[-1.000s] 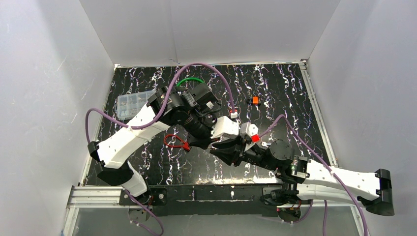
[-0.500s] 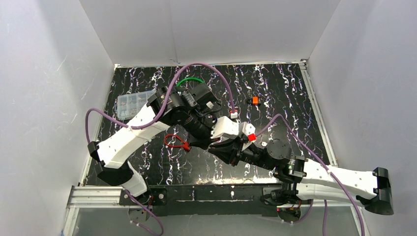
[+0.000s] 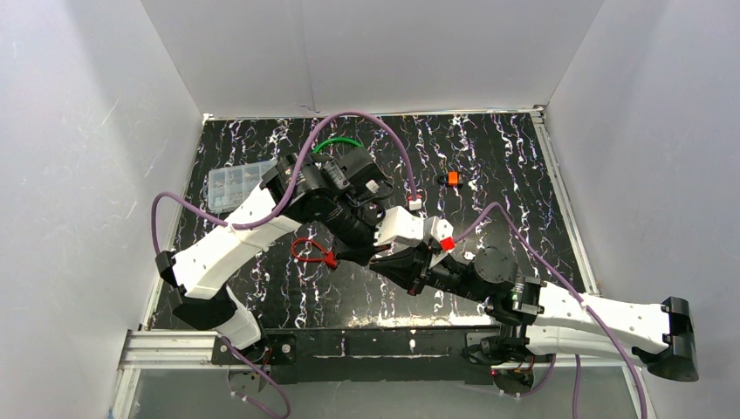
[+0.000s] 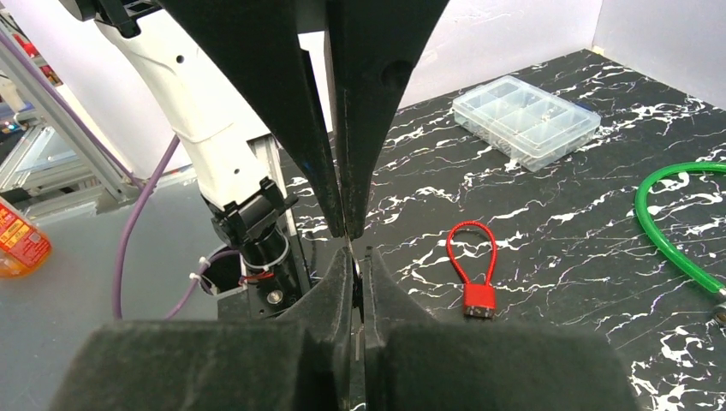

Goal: Unlock with the key
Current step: Pick up the key from the center of the board.

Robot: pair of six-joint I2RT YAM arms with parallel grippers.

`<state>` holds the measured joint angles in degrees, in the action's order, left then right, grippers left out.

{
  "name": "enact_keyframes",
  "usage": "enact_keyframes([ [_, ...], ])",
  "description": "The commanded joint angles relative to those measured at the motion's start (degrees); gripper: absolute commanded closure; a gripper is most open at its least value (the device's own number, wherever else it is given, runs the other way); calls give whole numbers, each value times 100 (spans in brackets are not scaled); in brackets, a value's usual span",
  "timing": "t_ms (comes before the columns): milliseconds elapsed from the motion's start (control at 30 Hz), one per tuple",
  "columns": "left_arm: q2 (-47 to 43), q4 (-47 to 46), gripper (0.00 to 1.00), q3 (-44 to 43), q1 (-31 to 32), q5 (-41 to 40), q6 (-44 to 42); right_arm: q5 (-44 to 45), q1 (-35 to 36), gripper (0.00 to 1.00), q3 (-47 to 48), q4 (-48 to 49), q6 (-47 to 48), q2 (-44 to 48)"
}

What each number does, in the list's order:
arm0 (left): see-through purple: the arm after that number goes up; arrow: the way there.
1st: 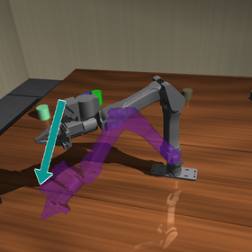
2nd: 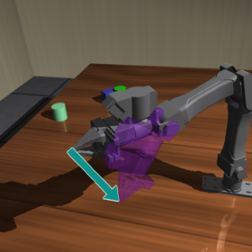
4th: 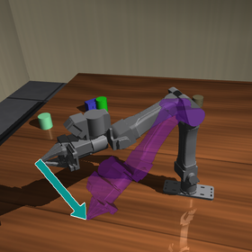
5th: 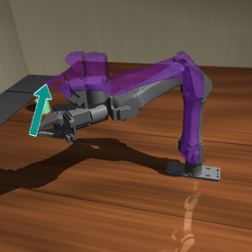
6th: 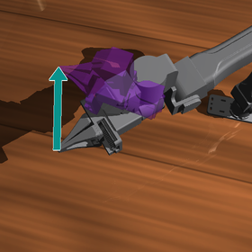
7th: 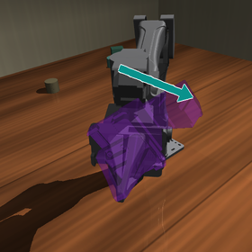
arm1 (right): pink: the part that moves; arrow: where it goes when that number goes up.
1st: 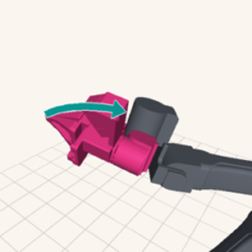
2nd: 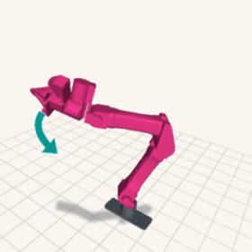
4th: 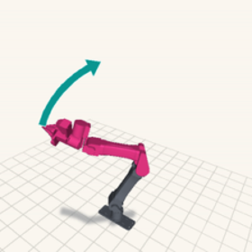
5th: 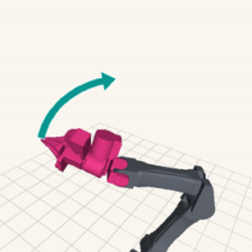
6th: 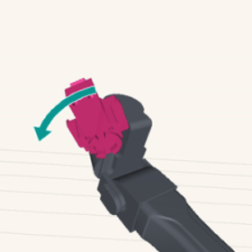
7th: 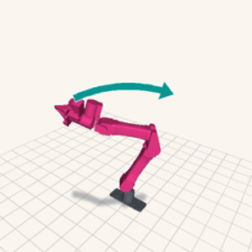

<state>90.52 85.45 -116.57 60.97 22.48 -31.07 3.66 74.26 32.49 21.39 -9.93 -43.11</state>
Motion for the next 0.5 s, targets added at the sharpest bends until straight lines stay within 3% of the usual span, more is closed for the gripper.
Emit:
enact_keyframes([
  [0,-232,514,100,77,28,101,-14,37,-26,99,242,488,14,132],
  [233,-314,283,97,287,21,-29,53,159,-26,99,42,268,-283,479],
  [300,-368,98,66,377,21,-204,191,222,-26,99,-59,179,-392,643],
  [367,-470,-154,45,502,11,-367,260,286,-26,99,-136,51,-494,781],
  [467,-710,-645,28,668,-93,-510,366,406,-24,99,-244,-173,-681,987],
])
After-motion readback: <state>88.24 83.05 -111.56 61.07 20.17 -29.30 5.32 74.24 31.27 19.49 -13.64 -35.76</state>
